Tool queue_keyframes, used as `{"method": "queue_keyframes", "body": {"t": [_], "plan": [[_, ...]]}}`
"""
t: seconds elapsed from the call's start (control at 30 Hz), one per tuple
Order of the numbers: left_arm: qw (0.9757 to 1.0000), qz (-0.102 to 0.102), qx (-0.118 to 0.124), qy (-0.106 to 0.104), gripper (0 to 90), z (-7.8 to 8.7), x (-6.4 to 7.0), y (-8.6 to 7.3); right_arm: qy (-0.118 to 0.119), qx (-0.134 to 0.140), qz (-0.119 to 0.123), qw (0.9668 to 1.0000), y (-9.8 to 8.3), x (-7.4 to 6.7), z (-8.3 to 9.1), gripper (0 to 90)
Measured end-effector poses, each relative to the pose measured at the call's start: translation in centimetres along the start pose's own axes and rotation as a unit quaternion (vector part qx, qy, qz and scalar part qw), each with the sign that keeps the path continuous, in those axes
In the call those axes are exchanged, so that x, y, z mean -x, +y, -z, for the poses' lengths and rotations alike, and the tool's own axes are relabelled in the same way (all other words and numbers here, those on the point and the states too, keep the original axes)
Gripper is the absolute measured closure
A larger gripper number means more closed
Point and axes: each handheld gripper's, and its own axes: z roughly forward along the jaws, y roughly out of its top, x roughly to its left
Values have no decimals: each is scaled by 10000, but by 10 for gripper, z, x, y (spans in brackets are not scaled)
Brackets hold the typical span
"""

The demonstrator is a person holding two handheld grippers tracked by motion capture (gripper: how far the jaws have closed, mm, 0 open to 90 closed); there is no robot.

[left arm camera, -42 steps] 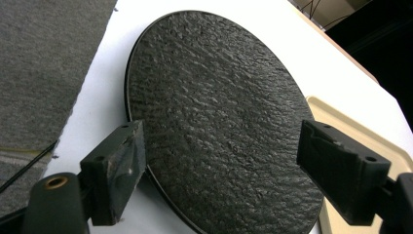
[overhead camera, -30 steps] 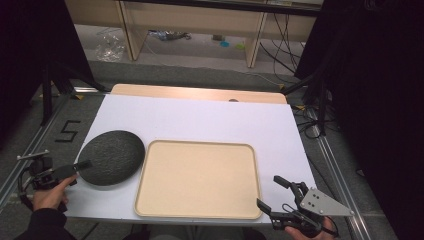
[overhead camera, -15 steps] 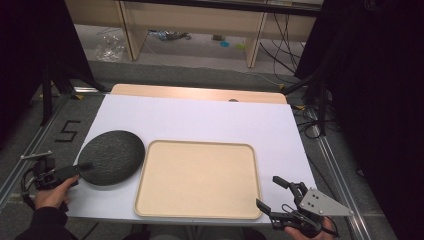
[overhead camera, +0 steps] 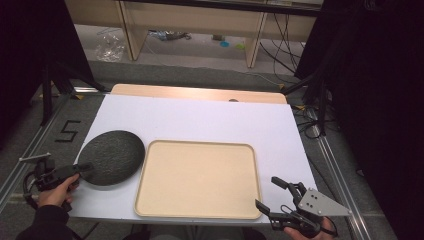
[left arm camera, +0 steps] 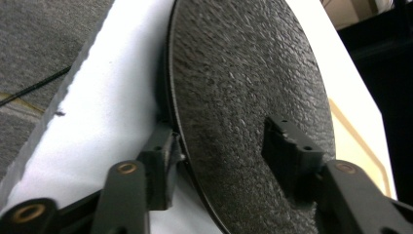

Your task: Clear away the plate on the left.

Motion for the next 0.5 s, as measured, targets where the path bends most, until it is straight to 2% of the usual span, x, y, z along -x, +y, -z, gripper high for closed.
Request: {"method": "queue_keyframes", "body": {"t": [0.1,0.2,0.3,0.33,0.37,0.4,0.5], "plan": [[9999,113,42,-20,552,0,-3,-1,6,15,3,10000,0,0,-1,206],[9994,308,59,-134,597,0,-8,-1,36,-11,26,10000,0,0,-1,208],[9991,406,67,-128,651,0,-10,-1,42,-10,23,10000,1,-1,-2,210],[9988,440,70,-190,656,0,-11,-1,51,-11,35,10000,1,-1,-2,210],[9988,440,68,-195,666,0,-12,-1,96,-3,-68,9999,0,-2,-3,210],[9987,454,67,-216,681,0,-13,-1,138,-107,-28,9998,1,-2,-2,211],[9971,673,128,-340,703,-1,-17,-2,68,13,60,10000,1,-1,-3,212]]}}
